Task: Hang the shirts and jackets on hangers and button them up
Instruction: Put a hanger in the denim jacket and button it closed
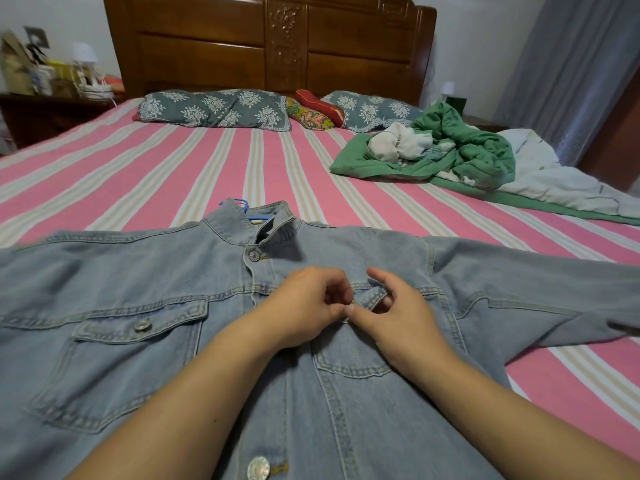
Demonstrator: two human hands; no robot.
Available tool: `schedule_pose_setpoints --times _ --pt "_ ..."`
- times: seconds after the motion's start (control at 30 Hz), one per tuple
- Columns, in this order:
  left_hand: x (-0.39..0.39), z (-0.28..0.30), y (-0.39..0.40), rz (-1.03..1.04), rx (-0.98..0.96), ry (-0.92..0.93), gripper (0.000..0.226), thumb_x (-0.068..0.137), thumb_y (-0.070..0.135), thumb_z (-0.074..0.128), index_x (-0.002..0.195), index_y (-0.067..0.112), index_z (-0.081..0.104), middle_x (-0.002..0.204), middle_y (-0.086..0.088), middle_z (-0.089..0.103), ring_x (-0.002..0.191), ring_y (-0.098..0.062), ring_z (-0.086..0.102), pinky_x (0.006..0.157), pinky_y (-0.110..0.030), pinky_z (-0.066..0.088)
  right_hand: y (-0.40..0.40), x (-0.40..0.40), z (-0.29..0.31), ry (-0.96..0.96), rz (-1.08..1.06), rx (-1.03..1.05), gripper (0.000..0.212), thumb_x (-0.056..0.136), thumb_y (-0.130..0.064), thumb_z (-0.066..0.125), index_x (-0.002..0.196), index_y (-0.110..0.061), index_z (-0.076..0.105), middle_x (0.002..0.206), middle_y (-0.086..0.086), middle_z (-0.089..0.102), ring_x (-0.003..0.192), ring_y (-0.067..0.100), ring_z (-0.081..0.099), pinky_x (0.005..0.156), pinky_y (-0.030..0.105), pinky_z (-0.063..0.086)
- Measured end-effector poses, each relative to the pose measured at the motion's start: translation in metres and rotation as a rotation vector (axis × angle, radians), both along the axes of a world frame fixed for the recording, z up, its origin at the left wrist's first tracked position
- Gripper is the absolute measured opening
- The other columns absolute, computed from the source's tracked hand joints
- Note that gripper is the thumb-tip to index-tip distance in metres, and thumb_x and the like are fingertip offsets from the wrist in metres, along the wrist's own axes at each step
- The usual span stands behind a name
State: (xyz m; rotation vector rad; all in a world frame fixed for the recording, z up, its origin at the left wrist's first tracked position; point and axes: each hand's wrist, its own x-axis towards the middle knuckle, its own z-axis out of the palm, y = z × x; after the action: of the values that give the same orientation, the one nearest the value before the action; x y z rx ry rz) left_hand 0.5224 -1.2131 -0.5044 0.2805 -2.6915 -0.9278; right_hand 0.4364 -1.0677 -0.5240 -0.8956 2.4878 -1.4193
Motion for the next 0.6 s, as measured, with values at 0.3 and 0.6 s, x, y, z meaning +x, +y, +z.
schedule_pose_setpoints --times 0.3,0.6 --pt "-0.002 -0.003 -0.002 -0.005 0.018 0.011 0.012 0.084 0.018 0.080 0.089 0.022 0.069 0.078 0.007 0.068 0.070 -0.003 0.060 0.064 -0.016 0.045 0.002 0.012 0.006 0.194 -0.104 0.137 0.083 0.080 -0.042 0.080 0.151 -0.034 0.038 0.099 -0.004 0.070 0.098 0.019 0.065 0.086 0.035 0.051" --pt "-0.002 -0.003 0.000 0.054 0.062 0.017 0.019 0.085 0.013 0.078 0.089 0.026 0.065 0.078 0.009 0.067 0.072 -0.004 0.061 0.064 -0.013 0.044 0.003 0.016 0.007 0.069 -0.063 -0.054 0.085 0.080 -0.014 0.077 0.150 -0.042 0.038 0.068 -0.007 0.057 0.068 0.006 0.058 0.066 0.025 0.045"
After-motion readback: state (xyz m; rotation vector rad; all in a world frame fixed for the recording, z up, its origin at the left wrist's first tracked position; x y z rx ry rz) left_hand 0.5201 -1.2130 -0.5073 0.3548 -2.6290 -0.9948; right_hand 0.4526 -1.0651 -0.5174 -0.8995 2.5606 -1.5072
